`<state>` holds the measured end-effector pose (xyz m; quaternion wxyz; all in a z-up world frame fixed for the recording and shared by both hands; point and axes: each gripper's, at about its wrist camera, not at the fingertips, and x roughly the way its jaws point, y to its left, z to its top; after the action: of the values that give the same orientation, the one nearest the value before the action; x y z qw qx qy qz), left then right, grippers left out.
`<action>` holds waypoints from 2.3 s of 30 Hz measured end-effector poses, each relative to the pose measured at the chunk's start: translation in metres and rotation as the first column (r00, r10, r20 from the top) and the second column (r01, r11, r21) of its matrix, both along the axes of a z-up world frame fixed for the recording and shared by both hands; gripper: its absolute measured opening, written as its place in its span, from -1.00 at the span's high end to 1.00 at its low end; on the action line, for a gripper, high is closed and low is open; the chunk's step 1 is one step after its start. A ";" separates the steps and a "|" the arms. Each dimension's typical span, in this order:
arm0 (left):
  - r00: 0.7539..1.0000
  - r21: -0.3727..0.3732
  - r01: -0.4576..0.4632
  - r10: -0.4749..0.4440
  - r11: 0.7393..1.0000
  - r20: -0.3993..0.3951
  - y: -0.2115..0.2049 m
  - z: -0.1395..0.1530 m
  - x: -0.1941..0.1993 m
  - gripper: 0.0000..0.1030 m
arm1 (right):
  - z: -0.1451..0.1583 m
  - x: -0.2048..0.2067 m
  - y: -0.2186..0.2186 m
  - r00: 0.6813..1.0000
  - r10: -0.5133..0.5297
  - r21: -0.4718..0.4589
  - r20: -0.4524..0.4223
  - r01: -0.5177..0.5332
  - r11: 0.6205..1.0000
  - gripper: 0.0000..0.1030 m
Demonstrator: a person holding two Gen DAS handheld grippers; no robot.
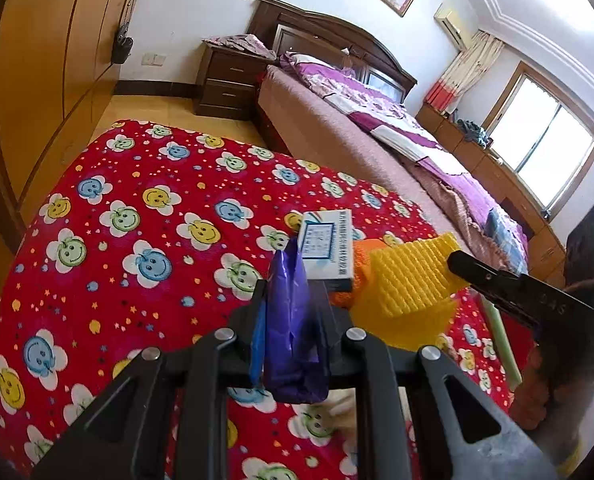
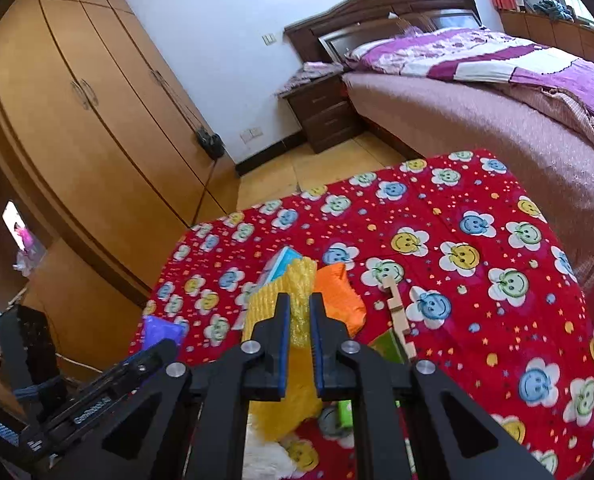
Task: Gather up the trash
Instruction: 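Grasp the yellow foam fruit net with the right tool while the left tool holds the wrapper, then carry the purple wrapper and yellow foam net over the bucket with both tools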
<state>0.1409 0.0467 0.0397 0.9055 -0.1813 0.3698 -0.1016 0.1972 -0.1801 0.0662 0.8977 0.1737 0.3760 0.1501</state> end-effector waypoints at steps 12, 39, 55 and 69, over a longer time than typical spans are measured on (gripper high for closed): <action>0.999 -0.030 0.000 0.001 1.000 0.034 -0.005 0.017 -0.031 0.60 | 0.032 -0.061 -0.018 0.994 -0.070 0.104 0.089 0.061 0.993 0.79; 0.985 -0.021 0.150 -0.148 0.988 0.088 -0.075 0.059 -0.071 0.60 | 0.042 -0.161 -0.100 0.950 -0.278 0.202 0.144 0.247 0.948 0.79; 0.903 0.067 0.419 -0.423 0.906 0.074 -0.214 0.071 -0.052 0.60 | 0.051 -0.216 -0.184 0.829 -0.514 0.148 0.218 0.493 0.858 0.79; 0.819 0.046 0.572 -0.574 0.819 0.018 -0.328 0.038 -0.018 0.60 | 0.024 -0.217 -0.251 0.747 -0.635 0.088 0.197 0.632 0.770 0.79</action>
<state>0.1227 -0.2814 0.0774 0.8421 -0.0428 0.3951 -0.3647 -0.0198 -0.4306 0.0902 0.9292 0.2806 0.1938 -0.1423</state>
